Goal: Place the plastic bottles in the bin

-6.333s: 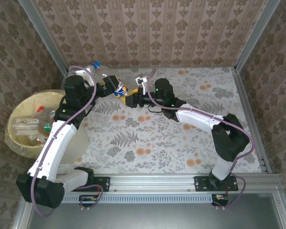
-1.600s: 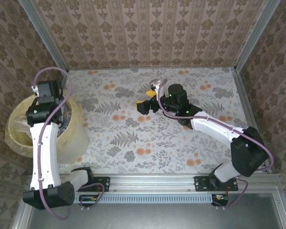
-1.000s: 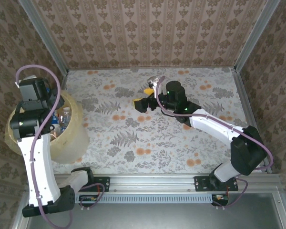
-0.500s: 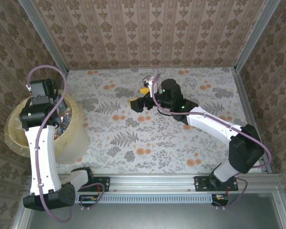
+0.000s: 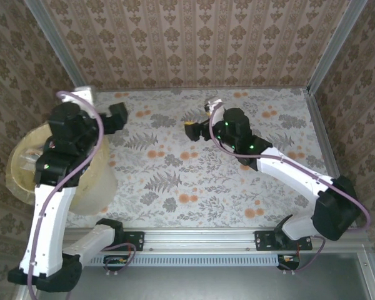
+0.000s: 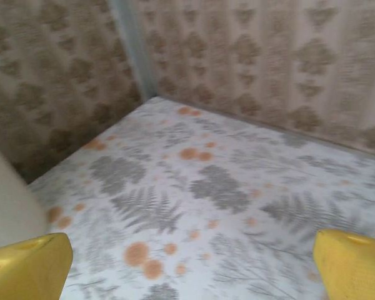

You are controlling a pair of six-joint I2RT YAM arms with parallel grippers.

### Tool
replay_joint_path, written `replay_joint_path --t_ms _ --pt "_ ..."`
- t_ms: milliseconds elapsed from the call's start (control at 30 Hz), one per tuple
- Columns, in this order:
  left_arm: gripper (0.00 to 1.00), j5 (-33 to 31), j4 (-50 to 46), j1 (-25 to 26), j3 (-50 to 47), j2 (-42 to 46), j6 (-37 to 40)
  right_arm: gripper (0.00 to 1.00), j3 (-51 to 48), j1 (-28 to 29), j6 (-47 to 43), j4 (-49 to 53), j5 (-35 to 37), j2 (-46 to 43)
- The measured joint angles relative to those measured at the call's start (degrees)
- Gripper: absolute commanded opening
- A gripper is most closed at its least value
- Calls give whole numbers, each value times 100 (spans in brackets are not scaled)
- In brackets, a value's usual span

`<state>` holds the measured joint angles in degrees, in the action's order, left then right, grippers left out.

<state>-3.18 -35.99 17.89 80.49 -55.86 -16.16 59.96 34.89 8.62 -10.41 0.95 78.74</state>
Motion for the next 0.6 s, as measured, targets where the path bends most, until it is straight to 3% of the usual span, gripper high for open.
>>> replay_joint_path --t_ms 167,367,600 --pt "100 214 1082 308 -597 -686 308 100 -796 -623 22 -2 1001 -752" --pt "100 96 2122 258 -1871 -925 868 100 -1989 -1976 275 -24 1792 -1333" --pt "100 61 3119 -579 -3458 -925 1193 100 -2673 -3049 503 -111 1967 -787"
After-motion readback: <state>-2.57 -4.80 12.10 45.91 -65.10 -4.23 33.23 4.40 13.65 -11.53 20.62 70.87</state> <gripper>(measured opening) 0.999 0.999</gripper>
